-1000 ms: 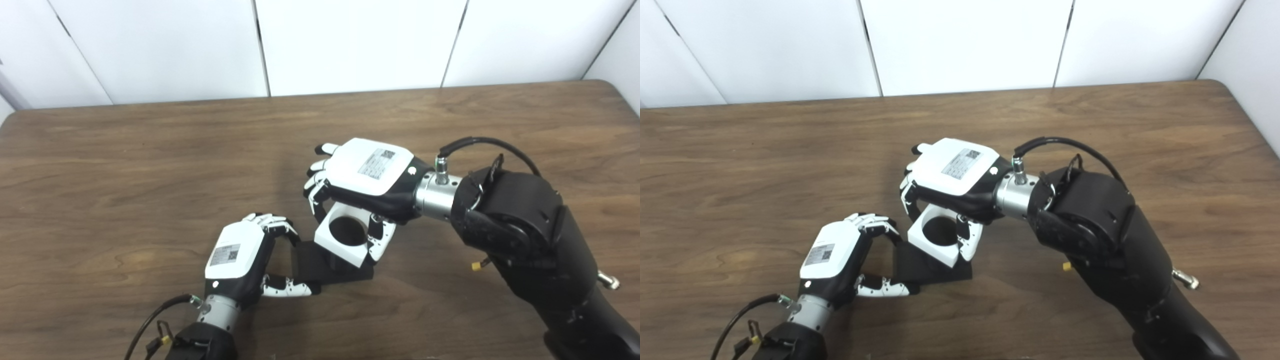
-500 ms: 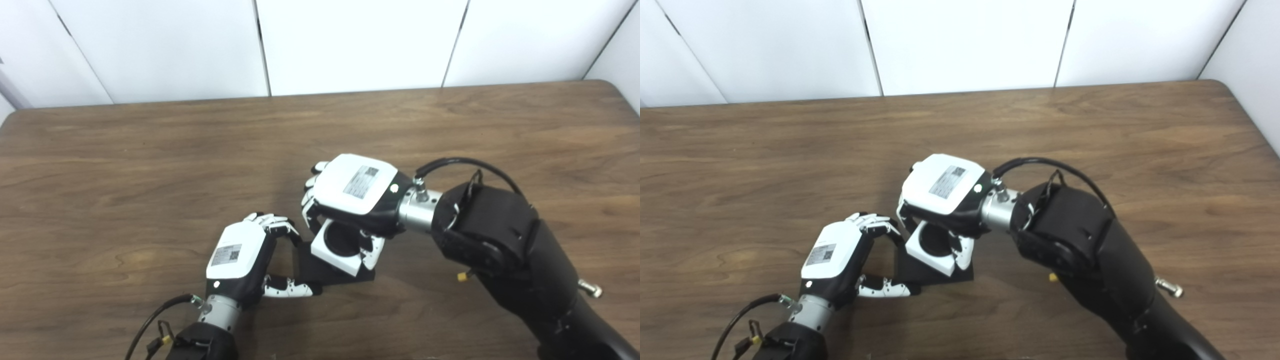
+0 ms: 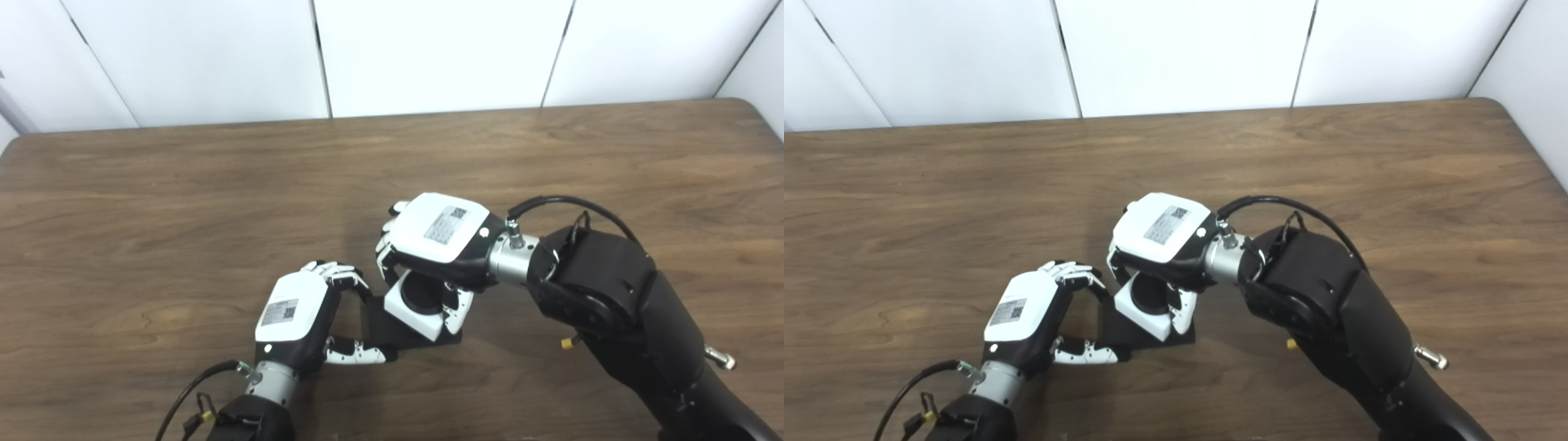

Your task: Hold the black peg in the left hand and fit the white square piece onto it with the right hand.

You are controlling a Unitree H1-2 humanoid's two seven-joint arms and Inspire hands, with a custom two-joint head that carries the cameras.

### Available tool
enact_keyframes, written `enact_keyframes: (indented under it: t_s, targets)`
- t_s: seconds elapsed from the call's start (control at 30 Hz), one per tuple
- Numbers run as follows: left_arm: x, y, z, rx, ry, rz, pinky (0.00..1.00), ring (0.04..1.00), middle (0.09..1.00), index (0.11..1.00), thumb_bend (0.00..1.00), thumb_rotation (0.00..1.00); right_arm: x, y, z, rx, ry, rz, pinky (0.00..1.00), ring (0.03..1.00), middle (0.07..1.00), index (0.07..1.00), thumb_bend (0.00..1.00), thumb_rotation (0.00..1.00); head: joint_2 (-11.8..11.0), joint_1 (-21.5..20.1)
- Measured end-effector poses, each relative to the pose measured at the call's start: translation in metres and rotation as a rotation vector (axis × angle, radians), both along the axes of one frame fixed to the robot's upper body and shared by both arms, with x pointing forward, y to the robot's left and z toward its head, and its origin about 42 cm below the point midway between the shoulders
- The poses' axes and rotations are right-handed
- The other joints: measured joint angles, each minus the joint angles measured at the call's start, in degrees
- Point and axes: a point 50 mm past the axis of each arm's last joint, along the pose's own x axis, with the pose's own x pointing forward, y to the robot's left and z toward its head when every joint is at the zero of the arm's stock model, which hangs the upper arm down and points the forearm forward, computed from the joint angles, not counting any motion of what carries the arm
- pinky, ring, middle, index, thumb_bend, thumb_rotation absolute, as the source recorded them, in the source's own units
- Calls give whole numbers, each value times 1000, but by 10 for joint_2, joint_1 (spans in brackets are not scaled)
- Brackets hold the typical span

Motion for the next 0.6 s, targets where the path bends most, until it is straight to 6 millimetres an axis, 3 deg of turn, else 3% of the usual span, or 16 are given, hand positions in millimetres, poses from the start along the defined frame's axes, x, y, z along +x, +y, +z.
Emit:
enact_keyframes:
  t_s: [0.2, 0.6]
  targets:
    - [0, 0, 0, 1, -1, -2, 904, 836, 774, 486, 522, 50, 4, -2, 5, -7, 5, -21, 1000, 963, 912, 823, 1000, 530, 0, 0]
    - [0, 0, 0, 4, -2, -1, 915, 836, 775, 487, 524, 54, 5, -4, 27, 41, -24, -35, 1000, 974, 915, 818, 1000, 536, -1, 0]
